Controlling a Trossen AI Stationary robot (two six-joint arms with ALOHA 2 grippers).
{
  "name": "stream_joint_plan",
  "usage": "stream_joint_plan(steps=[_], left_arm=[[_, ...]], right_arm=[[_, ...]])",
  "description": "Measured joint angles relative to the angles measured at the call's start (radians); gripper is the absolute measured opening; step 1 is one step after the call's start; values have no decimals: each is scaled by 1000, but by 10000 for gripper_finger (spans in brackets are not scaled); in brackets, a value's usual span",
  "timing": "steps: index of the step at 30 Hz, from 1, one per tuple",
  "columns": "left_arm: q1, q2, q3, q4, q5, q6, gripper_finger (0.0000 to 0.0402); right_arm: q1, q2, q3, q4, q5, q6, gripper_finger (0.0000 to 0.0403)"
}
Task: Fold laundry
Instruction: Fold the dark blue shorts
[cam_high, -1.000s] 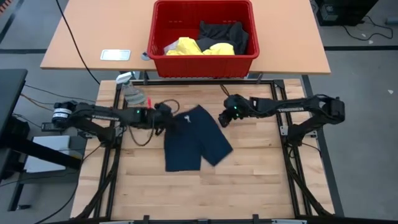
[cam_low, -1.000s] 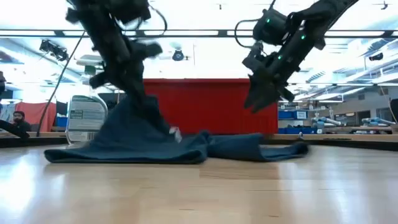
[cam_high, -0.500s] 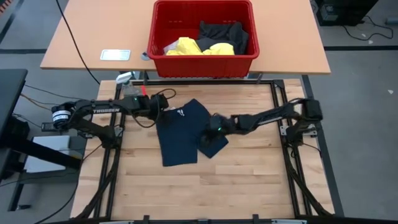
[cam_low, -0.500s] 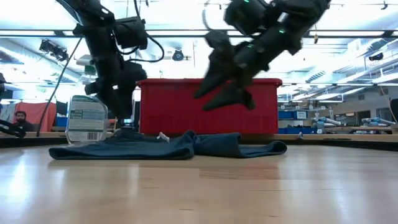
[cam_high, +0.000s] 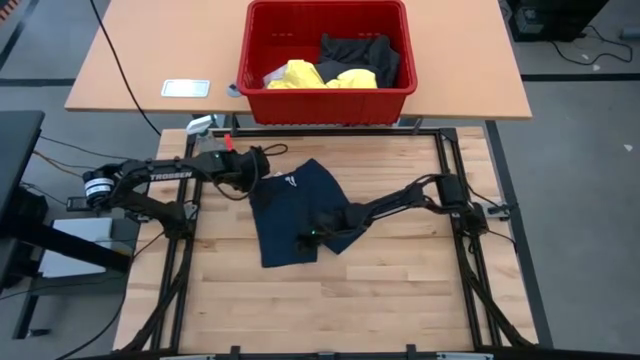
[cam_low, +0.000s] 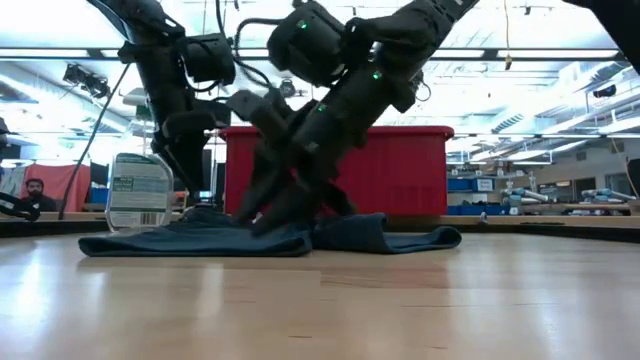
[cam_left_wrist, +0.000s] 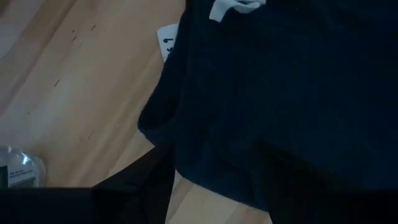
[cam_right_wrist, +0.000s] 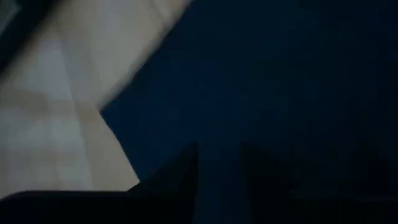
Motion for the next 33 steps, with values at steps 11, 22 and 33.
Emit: stream_joint_plan(steps=[11,22,33], left_arm=[[-270,-2,0,-54,36,-346,206],[-765,13,0,288,-165,-541,205],[-903,17,0,178,-267,84,206]], right_arm=[[171,-81,12,-511,-32,-203,122],[397,-289,-68,-624,188,-70,124],[515,-250,-132,-336,298,55,170]])
